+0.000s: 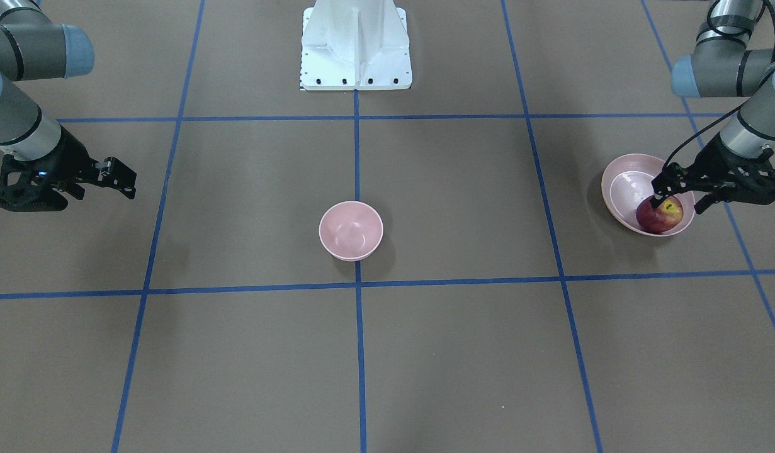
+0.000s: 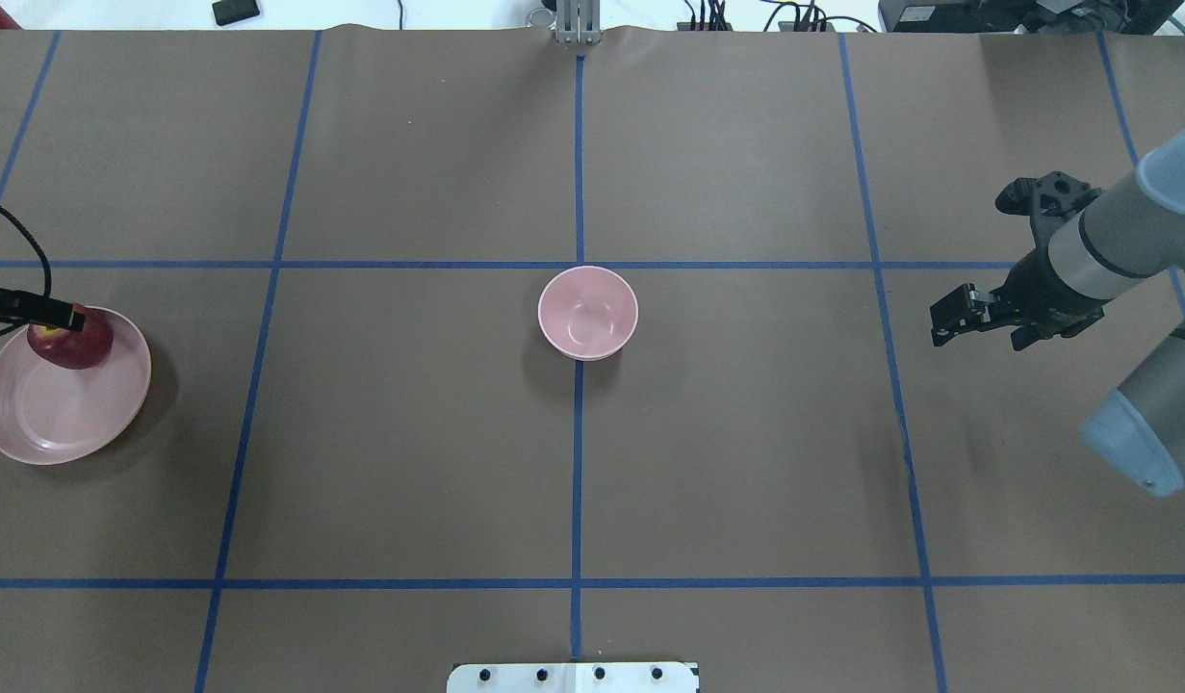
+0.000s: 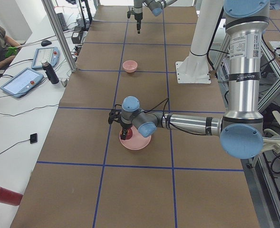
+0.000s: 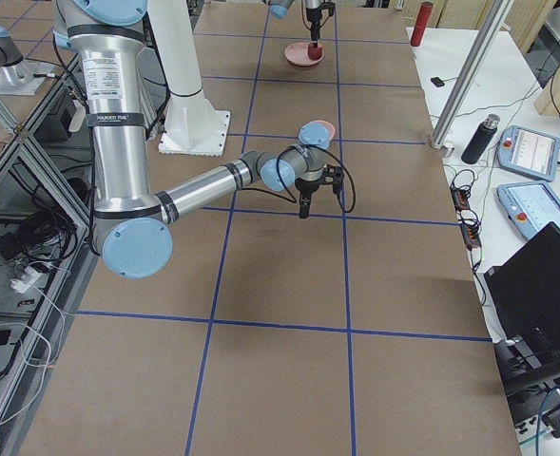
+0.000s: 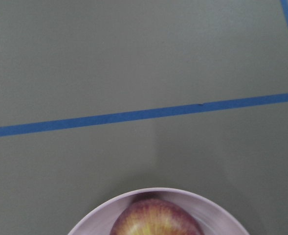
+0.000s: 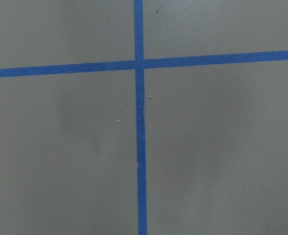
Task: Move apple from plate to bowl
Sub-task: 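Release the bowl and withdraw the right gripper while the left gripper grasps the apple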
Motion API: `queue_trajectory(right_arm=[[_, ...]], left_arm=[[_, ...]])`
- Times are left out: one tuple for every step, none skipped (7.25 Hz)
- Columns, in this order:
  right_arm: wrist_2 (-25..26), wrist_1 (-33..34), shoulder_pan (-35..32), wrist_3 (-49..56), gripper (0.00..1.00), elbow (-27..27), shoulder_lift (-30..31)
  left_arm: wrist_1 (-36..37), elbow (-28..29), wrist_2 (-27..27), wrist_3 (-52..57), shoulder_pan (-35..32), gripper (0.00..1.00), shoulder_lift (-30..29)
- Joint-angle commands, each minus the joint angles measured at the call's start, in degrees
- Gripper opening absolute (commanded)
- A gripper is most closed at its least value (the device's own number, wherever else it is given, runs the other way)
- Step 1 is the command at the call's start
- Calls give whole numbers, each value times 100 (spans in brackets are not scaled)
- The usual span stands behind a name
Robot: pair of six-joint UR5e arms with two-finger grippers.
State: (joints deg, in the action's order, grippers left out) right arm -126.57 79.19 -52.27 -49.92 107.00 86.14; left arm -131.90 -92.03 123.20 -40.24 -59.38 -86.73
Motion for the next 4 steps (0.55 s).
queue_trajectory(right_arm=[[-52, 0, -299, 376, 100, 32, 166], [-52, 0, -319, 378, 100, 32, 167], [-52, 0, -319, 378, 100, 32, 167], [-52, 0, -319, 378, 100, 32, 167]], left_arm=[[7, 158, -42, -19, 67, 98, -19], [7, 202, -24, -63, 163, 98, -63], [7, 203, -15, -72, 242, 98, -63], [7, 246, -24, -72, 278, 98, -63]])
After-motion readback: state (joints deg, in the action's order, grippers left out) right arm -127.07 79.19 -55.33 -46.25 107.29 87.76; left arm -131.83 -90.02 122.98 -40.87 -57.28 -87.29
